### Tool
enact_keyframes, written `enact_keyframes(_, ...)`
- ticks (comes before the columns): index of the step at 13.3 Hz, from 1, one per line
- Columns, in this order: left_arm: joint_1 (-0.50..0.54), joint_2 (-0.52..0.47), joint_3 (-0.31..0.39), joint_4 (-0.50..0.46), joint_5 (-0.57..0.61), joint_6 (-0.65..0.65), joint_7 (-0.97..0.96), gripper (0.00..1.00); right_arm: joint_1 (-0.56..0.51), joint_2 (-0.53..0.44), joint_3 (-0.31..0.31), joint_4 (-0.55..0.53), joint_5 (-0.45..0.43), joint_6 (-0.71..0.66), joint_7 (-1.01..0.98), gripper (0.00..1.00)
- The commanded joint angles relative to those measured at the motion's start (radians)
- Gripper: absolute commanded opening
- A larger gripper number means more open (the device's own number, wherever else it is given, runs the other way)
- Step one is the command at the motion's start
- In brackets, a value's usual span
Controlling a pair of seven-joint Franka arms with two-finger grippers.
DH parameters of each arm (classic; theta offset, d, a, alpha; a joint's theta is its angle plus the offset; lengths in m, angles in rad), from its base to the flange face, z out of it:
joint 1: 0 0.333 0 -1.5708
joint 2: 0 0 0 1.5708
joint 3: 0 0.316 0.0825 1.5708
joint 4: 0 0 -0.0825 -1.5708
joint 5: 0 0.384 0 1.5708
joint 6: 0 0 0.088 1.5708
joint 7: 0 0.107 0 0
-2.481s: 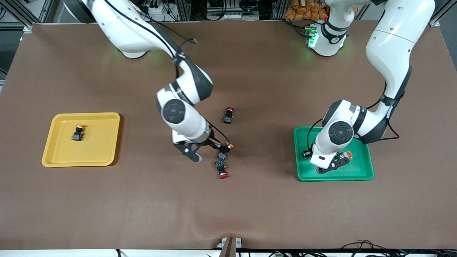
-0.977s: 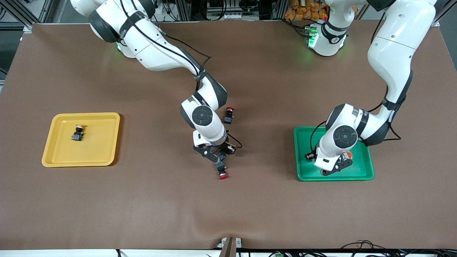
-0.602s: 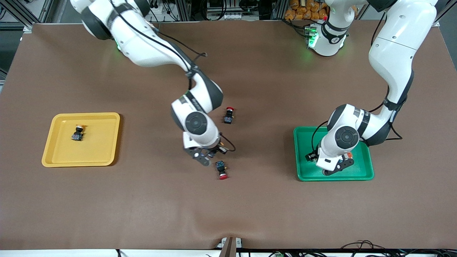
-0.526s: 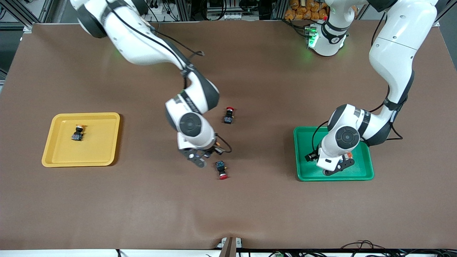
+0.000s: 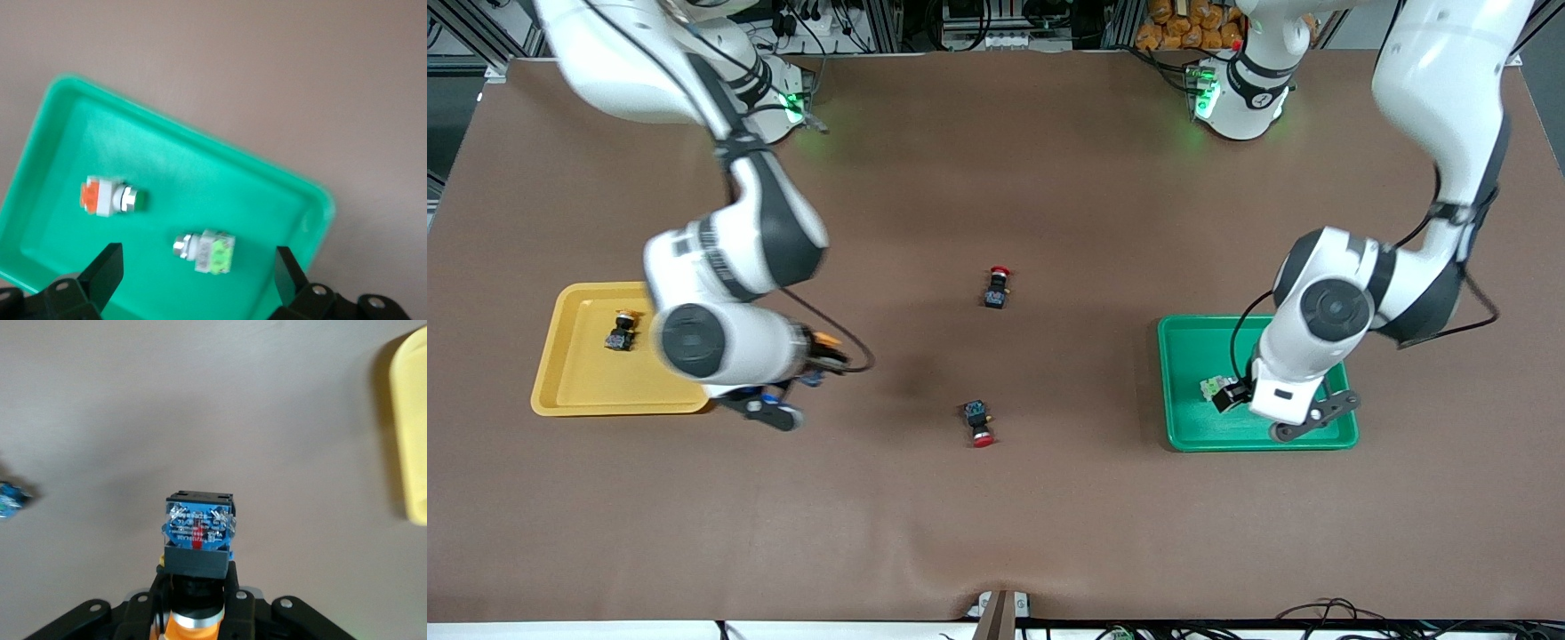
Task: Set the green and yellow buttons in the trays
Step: 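Lower the black button into the yellow tray with the right gripper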
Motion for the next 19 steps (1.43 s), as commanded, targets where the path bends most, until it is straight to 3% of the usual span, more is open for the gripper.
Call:
enact_keyframes(1,0.002,-0.017,-0.005,0.063,-0.008,-0.031,0.025,1.0,-0.101,-0.137,0.019,-0.219,0.012,0.025,-0.159,0.0)
enact_keyframes(6,0.023,-0.181,-0.016,0.063,-0.021,-0.167,0.224,1.0,-0.282,-0.221,0.016,-0.453,0.009,0.125,-0.469,0.0)
enact_keyframes(10,0.054,-0.257,-0.018,0.147,-0.125,-0.337,0.376,1.0,-0.443,-0.215,0.014,-0.624,0.008,0.341,-0.759,0.0)
enact_keyframes(12,0.054,-0.257,-0.013,0.251,-0.161,-0.492,0.454,1.0,-0.491,-0.202,0.013,-0.657,0.006,0.402,-0.827,0.0)
enact_keyframes(15,0.087,-0.301,-0.011,0.267,-0.178,-0.523,0.6,1.0,-0.575,-0.124,0.014,-0.656,0.005,0.468,-0.963,0.0)
enact_keyframes(16,0.078,-0.344,0.005,0.254,-0.182,-0.525,0.625,1.0,-0.589,-0.112,0.014,-0.656,0.005,0.467,-0.983,0.35)
enact_keyframes(17,0.081,-0.363,0.008,0.241,-0.187,-0.539,0.631,1.0,-0.585,-0.107,0.016,-0.654,0.006,0.458,-0.983,0.99)
enact_keyframes(19,0.031,-0.412,0.092,0.241,-0.282,-0.589,0.674,1.0,-0.563,-0.107,0.019,-0.642,0.008,0.38,-0.986,1.0)
